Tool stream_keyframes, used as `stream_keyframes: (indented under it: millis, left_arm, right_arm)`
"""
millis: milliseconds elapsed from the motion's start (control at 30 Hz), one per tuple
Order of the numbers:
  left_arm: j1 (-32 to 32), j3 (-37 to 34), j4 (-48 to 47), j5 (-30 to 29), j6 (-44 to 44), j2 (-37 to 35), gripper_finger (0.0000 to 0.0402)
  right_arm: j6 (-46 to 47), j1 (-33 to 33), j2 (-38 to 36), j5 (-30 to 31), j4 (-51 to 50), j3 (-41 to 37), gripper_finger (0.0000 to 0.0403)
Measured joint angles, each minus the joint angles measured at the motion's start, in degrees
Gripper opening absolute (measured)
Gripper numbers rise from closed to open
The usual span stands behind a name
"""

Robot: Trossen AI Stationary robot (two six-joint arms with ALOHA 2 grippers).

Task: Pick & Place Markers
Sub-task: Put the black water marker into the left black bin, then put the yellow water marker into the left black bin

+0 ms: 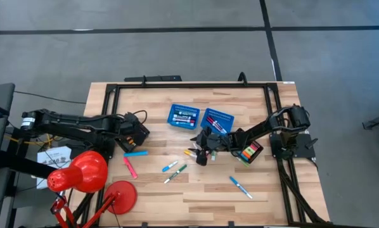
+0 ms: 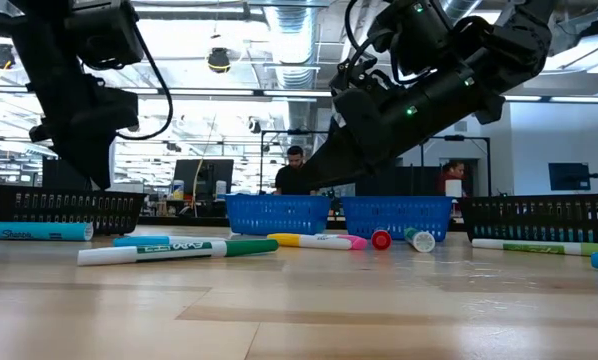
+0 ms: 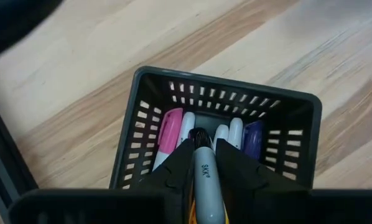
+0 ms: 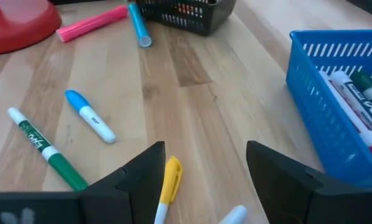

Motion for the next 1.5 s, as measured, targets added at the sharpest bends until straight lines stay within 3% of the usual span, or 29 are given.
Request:
stream_keyframes:
  millis: [433, 600, 733, 1000, 1200, 1367, 1500]
  left_arm:
    - [-0.07, 0.0, 0.5, -2.47, 2.11, -0.05, 0.0076]
    - [-0.09, 0.0, 0.47, -0.41, 4.46, -0.05, 0.0076]
    - [-0.09, 0.0, 2.11, -2.01, 4.47, -0.05, 0.0076]
    - [-0.09, 0.0, 15.51, -3.3, 5.48, -0.19, 0.0076]
    - [-0.09, 0.0, 25.56, -3.32, 13.43, -0.19, 0.0076]
    - [-0.11, 0.0, 37.79, -2.92, 22.98, -0.19, 0.0076]
    - [-0.12, 0.04, 45.78, 2.59, 28.96, -0.18, 0.0076]
  right_arm:
    - [0.0, 0.0, 0.0, 0.02, -0.15, 0.0, 0.0214]
    - [0.0, 0.1, 0.0, 0.01, -0.17, 0.0, 0.0214]
    - [-0.04, 0.11, 0.01, -2.87, -0.2, 0.0, 0.0214]
    - [2.71, 0.83, 0.04, -4.1, -5.01, -0.04, 0.0214]
    - [2.45, 5.06, 0.04, -2.25, -5.96, -0.04, 0.0214]
    - [2.28, 7.72, 1.37, 4.12, -6.22, 0.05, 0.0214]
    - [1.95, 7.91, 5.47, 4.93, -6.21, 0.84, 0.0214]
